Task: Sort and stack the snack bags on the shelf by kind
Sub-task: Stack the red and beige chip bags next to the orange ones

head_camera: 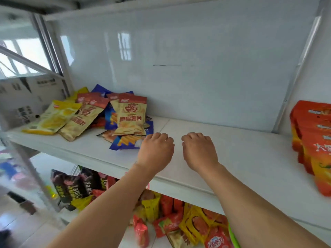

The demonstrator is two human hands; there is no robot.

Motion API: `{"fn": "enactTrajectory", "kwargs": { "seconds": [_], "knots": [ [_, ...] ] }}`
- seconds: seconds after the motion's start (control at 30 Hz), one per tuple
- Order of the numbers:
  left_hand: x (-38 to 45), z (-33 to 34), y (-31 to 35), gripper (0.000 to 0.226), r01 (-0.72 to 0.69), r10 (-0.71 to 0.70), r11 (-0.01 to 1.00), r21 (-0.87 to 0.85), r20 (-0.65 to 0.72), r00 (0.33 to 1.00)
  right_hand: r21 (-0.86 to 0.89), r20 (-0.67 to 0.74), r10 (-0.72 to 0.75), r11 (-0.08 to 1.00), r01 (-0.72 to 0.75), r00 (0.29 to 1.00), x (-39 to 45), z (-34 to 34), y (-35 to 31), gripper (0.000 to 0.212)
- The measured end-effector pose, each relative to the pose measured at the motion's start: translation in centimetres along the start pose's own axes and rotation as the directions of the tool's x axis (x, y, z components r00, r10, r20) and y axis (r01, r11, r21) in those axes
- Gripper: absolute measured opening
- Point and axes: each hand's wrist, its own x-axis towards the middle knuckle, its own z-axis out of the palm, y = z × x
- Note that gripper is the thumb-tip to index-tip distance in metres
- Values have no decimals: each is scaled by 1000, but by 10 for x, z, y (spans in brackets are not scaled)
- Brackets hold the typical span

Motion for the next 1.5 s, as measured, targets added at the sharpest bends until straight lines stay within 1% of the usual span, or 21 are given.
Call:
{"fn": "enactTrajectory", "kwargs": {
  "seconds": [0.1, 0.2, 0.27, 0.4, 0.5, 0.57, 0.63, 0.7, 0.77, 0.8, 0.87, 0.93, 1.0, 1.1, 1.2, 1.27, 1.3, 1.37, 1.4, 1.47, 1.5],
  "knots": [
    [-15, 2, -66, 8, 55, -55, 998, 11, 4, 998, 35, 6, -1, 999, 1, 1000, 35, 10, -61, 30],
    [-25, 8, -130, 11, 92, -92, 996, -9, 10, 996, 56, 44, 12, 998, -15, 999, 70, 18, -118, 29],
    [-30, 14, -168, 9, 110, -110, 993, -31, 9, 994, 77, 37, 43, 996, -46, 998, 92, 25, -149, 30],
    [-30, 24, -228, 21, 240, -238, 966, -97, 33, 971, 216, 36, 164, 962, -168, 986, 135, 39, -193, 30],
    [-22, 33, -257, 33, 367, -342, 905, -217, 144, 929, 313, 60, 312, 896, -314, 948, 164, 54, -206, 40],
    [-12, 40, -268, 40, 455, -398, 834, -311, 230, 888, 327, 101, 415, 844, -424, 904, 183, 66, -205, 57],
    [1, 50, -275, 45, 553, -446, 731, -400, 334, 831, 332, 155, 512, 779, -532, 845, 199, 76, -197, 72],
    [16, 60, -279, 48, 641, -476, 592, -488, 430, 767, 326, 241, 574, 712, -623, 782, 213, 86, -188, 88],
    [34, 71, -284, 50, 698, -474, 433, -571, 514, 715, 334, 313, 584, 671, -662, 749, 223, 96, -180, 97],
    [43, 77, -287, 48, 716, -474, 348, -605, 545, 692, 365, 321, 591, 643, -673, 740, 226, 101, -176, 94],
    [61, 91, -291, 37, 751, -494, 206, -627, 596, 633, 489, 309, 627, 540, -685, 715, 232, 105, -166, 79],
    [77, 108, -292, 19, 765, -507, 117, -634, 624, 595, 589, 324, 658, 422, -689, 680, 237, 104, -156, 66],
    [88, 121, -289, 22, 776, -517, 34, -630, 653, 553, 636, 337, 672, 355, -686, 660, 237, 105, -148, 57],
    [106, 129, -284, 27, 786, -507, -58, -615, 697, 508, 703, 343, 641, 310, -640, 687, 233, 107, -142, 17],
    [118, 133, -281, 36, 794, -458, -109, -599, 739, 495, 740, 331, 609, 306, -599, 721, 227, 110, -140, 15],
    [122, 136, -281, 34, 797, -442, -144, -587, 759, 478, 757, 339, 608, 276, -592, 718, 226, 107, -140, 12],
    [123, 138, -281, 31, 788, -448, -154, -596, 753, 481, 768, 347, 616, 246, -591, 707, 226, 106, -139, 16],
    [123, 140, -278, 26, 740, -474, -184, -647, 718, 510, 789, 380, 640, 152, -596, 667, 225, 102, -132, 29],
    [124, 140, -274, 24, 700, -478, -221, -679, 701, 528, 802, 390, 648, 110, -587, 654, 223, 97, -129, 32],
    [127, 135, -266, 19, 608, -480, -301, -735, 667, 570, 837, 396, 655, 30, -546, 643, 215, 86, -120, 31],
    [130, 131, -260, 18, 569, -478, -320, -757, 648, 594, 849, 391, 664, 7, -529, 637, 211, 81, -113, 32]
  ]
}}
